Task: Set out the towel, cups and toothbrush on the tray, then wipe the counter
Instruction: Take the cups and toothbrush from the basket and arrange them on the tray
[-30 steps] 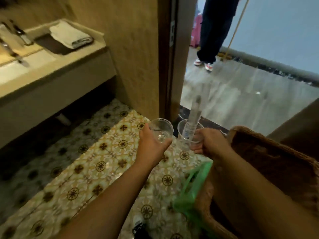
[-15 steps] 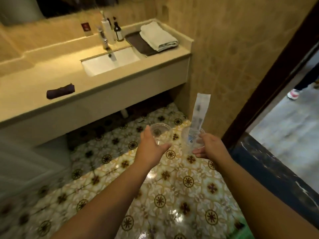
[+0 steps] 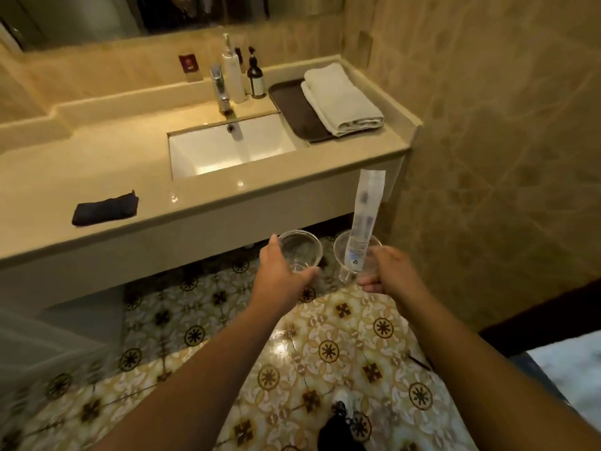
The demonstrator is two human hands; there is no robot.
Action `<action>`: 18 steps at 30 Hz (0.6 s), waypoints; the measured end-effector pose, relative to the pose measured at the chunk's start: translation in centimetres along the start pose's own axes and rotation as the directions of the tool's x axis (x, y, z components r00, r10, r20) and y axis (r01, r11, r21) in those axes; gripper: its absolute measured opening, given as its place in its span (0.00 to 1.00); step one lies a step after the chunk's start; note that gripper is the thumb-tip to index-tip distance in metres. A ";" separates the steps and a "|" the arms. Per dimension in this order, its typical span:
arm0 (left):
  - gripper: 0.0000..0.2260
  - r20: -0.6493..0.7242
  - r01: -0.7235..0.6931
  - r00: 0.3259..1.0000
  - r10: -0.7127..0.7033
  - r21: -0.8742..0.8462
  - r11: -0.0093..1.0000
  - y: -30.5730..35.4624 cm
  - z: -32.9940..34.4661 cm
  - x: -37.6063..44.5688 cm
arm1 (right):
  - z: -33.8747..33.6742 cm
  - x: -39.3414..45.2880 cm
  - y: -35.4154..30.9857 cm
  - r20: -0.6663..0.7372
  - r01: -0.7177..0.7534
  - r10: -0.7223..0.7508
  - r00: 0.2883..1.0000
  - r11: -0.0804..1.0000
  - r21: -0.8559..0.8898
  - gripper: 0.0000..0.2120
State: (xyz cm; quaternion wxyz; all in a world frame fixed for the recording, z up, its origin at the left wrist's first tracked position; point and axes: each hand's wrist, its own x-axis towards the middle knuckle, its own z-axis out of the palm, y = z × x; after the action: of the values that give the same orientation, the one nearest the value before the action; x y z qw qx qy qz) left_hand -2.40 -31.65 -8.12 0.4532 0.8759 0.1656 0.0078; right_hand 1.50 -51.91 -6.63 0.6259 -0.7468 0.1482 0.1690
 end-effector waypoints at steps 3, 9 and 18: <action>0.48 -0.048 0.023 0.999 -0.023 -0.001 1.000 2.8 0.7 5.9 | -1.0 6.2 -4.0 0.026 0.025 -0.024 0.999 0.998 -0.057 0.15; 0.44 -0.100 0.032 0.994 -0.036 -0.042 0.999 6.9 1.6 16.2 | -1.4 17.2 -11.2 0.078 0.044 -0.035 0.996 0.993 -0.108 0.16; 0.45 -0.147 0.014 0.989 -0.015 -0.008 1.000 7.7 2.8 33.5 | 2.0 33.0 -18.6 0.065 0.025 -0.019 0.998 0.995 -0.091 0.16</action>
State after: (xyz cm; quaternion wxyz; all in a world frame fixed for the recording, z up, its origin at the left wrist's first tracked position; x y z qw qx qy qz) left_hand 31.88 -28.07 -8.22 0.4430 0.8701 0.2047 0.0695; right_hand 39.09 -47.09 -4.97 0.5971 -0.7707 0.1118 0.1924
